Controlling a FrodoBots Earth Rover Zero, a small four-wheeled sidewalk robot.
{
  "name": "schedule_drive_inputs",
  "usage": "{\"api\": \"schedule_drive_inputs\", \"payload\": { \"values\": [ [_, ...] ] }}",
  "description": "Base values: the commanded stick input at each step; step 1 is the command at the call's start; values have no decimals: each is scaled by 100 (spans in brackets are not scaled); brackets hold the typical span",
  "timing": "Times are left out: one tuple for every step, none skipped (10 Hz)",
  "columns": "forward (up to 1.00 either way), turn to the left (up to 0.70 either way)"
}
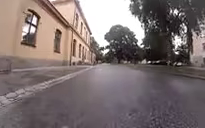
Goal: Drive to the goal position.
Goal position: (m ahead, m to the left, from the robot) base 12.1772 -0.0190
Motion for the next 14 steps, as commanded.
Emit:
{"api": "schedule_drive_inputs", "payload": {
  "values": [
    [70, 0],
    [70, 0],
    [70, 0],
    [70, 0],
    [70, 0],
    [70, 0],
    [70, 0],
    [70, 0],
    [70, 0],
    [70, 0],
    [70, 0],
    [70, 0],
    [70, 0],
    [70, 0]
  ]
}}
